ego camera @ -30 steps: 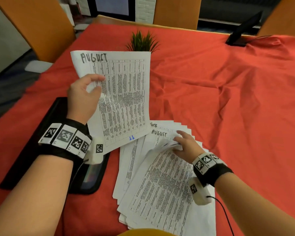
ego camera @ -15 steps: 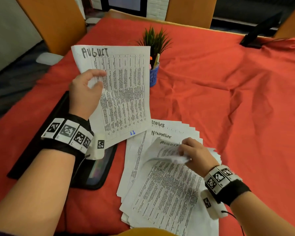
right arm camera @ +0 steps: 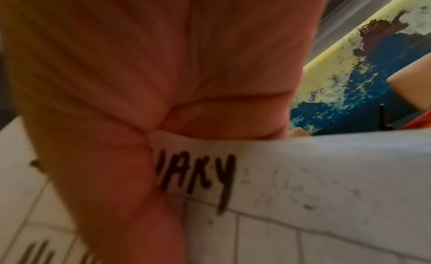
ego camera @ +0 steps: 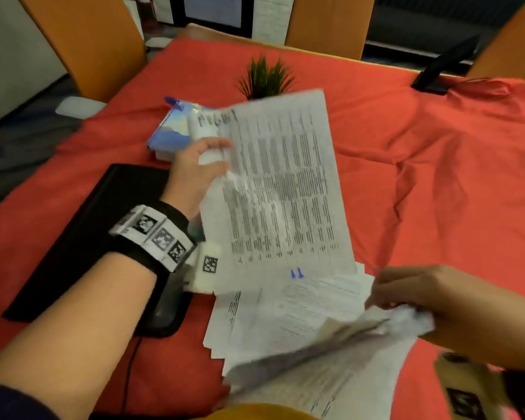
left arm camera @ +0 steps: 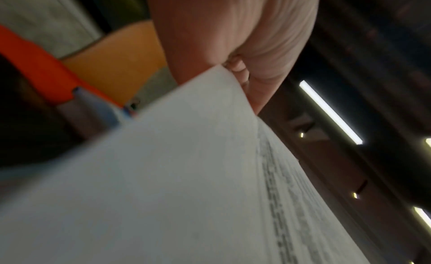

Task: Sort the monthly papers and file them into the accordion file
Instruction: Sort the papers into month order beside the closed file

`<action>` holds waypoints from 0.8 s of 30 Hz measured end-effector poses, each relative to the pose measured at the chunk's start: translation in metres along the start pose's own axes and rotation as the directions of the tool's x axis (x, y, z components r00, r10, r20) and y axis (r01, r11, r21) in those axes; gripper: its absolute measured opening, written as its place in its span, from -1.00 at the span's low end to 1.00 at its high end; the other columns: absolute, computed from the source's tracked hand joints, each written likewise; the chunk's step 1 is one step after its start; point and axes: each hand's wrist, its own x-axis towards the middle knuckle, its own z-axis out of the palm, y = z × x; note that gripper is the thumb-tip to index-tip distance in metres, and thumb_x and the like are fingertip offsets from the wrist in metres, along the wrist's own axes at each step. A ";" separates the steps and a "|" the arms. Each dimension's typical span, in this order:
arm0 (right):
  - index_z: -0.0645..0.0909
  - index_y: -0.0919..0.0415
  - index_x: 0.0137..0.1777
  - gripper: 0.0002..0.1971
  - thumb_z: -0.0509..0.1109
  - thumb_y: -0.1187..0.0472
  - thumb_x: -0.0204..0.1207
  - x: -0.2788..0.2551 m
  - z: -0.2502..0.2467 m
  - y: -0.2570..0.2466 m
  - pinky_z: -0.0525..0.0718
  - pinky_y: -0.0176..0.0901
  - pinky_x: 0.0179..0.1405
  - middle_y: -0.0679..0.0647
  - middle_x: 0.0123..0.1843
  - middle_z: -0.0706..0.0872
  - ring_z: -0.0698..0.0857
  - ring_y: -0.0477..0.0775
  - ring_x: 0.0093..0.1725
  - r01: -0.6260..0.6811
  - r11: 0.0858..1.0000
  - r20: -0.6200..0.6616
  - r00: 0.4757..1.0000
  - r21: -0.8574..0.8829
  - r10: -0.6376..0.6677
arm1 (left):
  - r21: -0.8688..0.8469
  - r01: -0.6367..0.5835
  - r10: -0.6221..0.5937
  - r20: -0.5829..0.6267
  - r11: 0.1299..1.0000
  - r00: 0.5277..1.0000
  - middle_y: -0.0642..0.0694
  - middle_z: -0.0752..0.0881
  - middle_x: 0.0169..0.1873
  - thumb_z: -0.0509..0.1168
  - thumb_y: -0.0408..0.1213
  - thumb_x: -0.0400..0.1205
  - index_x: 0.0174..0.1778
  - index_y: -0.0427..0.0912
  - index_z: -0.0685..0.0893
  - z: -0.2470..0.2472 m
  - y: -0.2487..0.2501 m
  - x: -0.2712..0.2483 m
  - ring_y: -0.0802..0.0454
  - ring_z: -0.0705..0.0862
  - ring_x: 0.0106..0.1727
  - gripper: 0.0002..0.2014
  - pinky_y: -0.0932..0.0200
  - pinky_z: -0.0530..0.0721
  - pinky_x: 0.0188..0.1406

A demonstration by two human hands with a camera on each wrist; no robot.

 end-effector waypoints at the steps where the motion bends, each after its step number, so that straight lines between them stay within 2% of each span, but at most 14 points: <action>1: 0.65 -0.18 -0.05 -0.68 0.40 0.32 0.38 -0.005 -0.009 -0.006 0.57 -0.48 -0.28 -0.38 -0.09 0.61 0.65 -0.40 -0.17 0.006 1.000 0.015 1.000 0.009 -0.006 | 0.018 0.034 -0.035 0.052 0.999 0.998 -0.02 0.70 0.13 0.32 -0.63 0.48 -0.02 0.02 0.69 0.010 -0.012 -0.007 0.02 0.68 0.18 -0.60 0.05 0.66 0.19; 3: 0.63 -0.33 -0.08 -0.66 0.47 0.24 0.40 -0.013 -0.027 -0.010 0.66 -0.34 -0.23 -0.33 -0.11 0.69 0.70 -0.33 -0.15 -0.078 0.997 0.045 0.996 0.027 0.077 | 0.142 0.030 -0.056 0.177 0.989 0.983 0.00 0.59 0.28 0.34 -0.62 0.48 0.20 0.00 0.61 0.028 -0.041 -0.022 0.03 0.55 0.36 -0.52 0.07 0.47 0.45; 5: 0.56 -0.53 -0.16 -0.80 0.47 -0.11 0.38 -0.010 -0.043 -0.007 0.70 -0.35 -0.22 -0.40 -0.21 0.72 0.69 -0.39 -0.23 -0.203 0.979 0.011 0.979 0.033 0.203 | 0.254 -0.007 -0.075 0.311 0.967 0.947 0.06 0.32 0.46 0.33 -0.64 0.49 0.54 -0.11 0.29 0.043 -0.065 -0.040 0.18 0.28 0.50 -0.28 0.50 0.20 0.48; 6: 0.60 -0.50 -0.18 -0.86 0.47 -0.17 0.36 -0.004 -0.049 0.000 0.69 -0.39 -0.26 -0.38 -0.26 0.73 0.69 -0.40 -0.30 -0.245 0.965 -0.003 0.969 0.097 0.246 | 0.259 0.019 -0.113 0.352 0.966 0.929 0.10 0.21 0.49 0.33 -0.64 0.50 0.63 -0.11 0.07 0.050 -0.075 -0.048 0.23 0.19 0.53 -0.15 0.60 0.14 0.43; 8: 0.72 -0.11 -0.19 -0.83 0.54 0.23 0.39 0.016 -0.052 0.019 0.72 -0.28 -0.27 -0.12 -0.29 0.81 0.72 -0.26 -0.35 -0.363 0.887 0.061 0.931 0.287 0.361 | 0.197 0.184 -0.249 0.389 0.963 0.887 0.11 0.23 0.49 0.32 -0.54 0.57 0.65 0.02 -0.21 0.061 -0.087 -0.063 0.22 0.28 0.51 -0.04 0.38 0.24 0.50; 9: 0.73 0.04 -0.20 -0.79 0.52 0.41 0.37 0.028 -0.046 0.031 0.74 -0.18 -0.21 -0.01 -0.26 0.82 0.74 -0.16 -0.31 -0.435 0.844 0.119 0.900 0.313 0.420 | 0.135 0.292 -0.322 0.378 0.947 0.868 0.08 0.29 0.48 0.29 -0.44 0.63 0.65 0.07 -0.22 0.064 -0.093 -0.067 0.20 0.34 0.47 -0.10 0.24 0.28 0.52; 11: 0.72 0.11 -0.13 -0.78 0.50 0.45 0.35 0.055 -0.020 0.058 0.75 -0.09 -0.08 0.02 -0.18 0.83 0.77 -0.06 -0.19 -0.542 0.805 0.148 0.840 0.241 0.522 | 0.046 0.464 -0.447 0.368 0.885 0.816 0.09 0.31 0.52 0.19 -0.10 0.71 0.65 0.08 0.01 0.065 -0.097 -0.074 0.22 0.35 0.46 -0.35 0.18 0.25 0.52; 13: 0.69 0.01 -0.08 -0.76 0.50 0.36 0.34 0.077 0.016 0.087 0.68 -0.23 -0.16 -0.10 -0.19 0.79 0.75 -0.07 -0.15 -0.603 0.788 0.083 0.798 0.126 0.597 | 0.038 0.572 -0.529 0.434 0.819 0.729 0.16 0.39 0.50 0.20 0.37 0.50 0.57 0.11 0.30 0.062 -0.102 -0.079 0.19 0.40 0.47 -0.25 0.08 0.28 0.54; 14: 0.67 0.01 -0.09 -0.78 0.50 0.33 0.34 0.086 0.033 0.098 0.59 -0.30 -0.24 -0.12 -0.20 0.75 0.72 -0.07 -0.16 -0.606 0.789 0.047 0.795 0.099 0.605 | 0.046 0.595 -0.546 0.462 0.802 0.699 0.17 0.49 0.43 0.22 0.46 0.41 0.51 0.14 0.38 0.061 -0.107 -0.082 0.19 0.48 0.42 -0.21 0.05 0.37 0.51; 15: 0.64 0.03 -0.10 -0.79 0.50 0.33 0.34 0.093 0.046 0.106 0.52 -0.34 -0.29 -0.10 -0.20 0.72 0.69 -0.05 -0.15 -0.608 0.786 0.012 0.792 0.109 0.611 | 0.098 0.592 -0.562 0.468 0.800 0.682 0.14 0.59 0.35 0.25 0.41 0.44 0.45 0.12 0.46 0.061 -0.102 -0.087 0.20 0.56 0.34 -0.29 0.09 0.48 0.42; 17: 0.63 0.09 -0.10 -0.81 0.50 0.33 0.35 0.101 0.063 0.113 0.52 -0.31 -0.23 -0.03 -0.14 0.71 0.69 0.01 -0.08 -0.611 0.775 -0.051 0.779 0.162 0.625 | 0.241 0.478 -0.535 0.425 0.845 0.731 0.00 0.67 0.26 0.39 0.14 0.49 0.37 0.00 0.50 0.065 -0.104 -0.091 0.14 0.65 0.23 -0.44 0.07 0.60 0.28; 19: 0.67 0.22 0.02 -0.76 0.52 0.31 0.34 0.102 0.073 0.116 0.57 -0.14 0.06 0.02 0.06 0.65 0.63 0.08 0.12 -0.560 0.813 -0.137 0.803 0.159 0.580 | 0.340 0.349 -0.469 0.397 0.873 0.789 -0.08 0.71 0.18 0.43 -0.11 0.44 0.29 -0.06 0.55 0.069 -0.104 -0.096 -0.04 0.69 0.18 -0.51 -0.13 0.64 0.23; 21: 0.69 0.29 0.01 -0.74 0.54 0.31 0.30 0.099 0.079 0.118 0.50 0.08 0.31 0.13 0.28 0.52 0.50 0.19 0.30 -0.436 0.891 -0.248 0.856 0.129 0.455 | 0.368 0.272 -0.416 0.401 0.889 0.816 -0.06 0.74 0.03 0.36 -0.34 0.52 0.17 -0.02 0.59 0.071 -0.103 -0.098 -0.12 0.72 0.08 -0.69 -0.16 0.67 0.15; 24: 0.60 0.15 -0.07 -0.79 0.51 0.32 0.33 0.091 0.083 0.113 0.57 -0.09 0.05 0.08 0.10 0.62 0.60 0.07 0.05 -0.358 0.925 -0.281 0.881 0.130 0.381 | 0.389 0.164 -0.357 0.499 0.907 0.790 0.11 0.70 -0.02 0.36 -0.33 0.59 0.24 -0.02 0.60 0.067 -0.096 -0.102 0.07 0.69 0.06 -0.69 0.13 0.65 0.14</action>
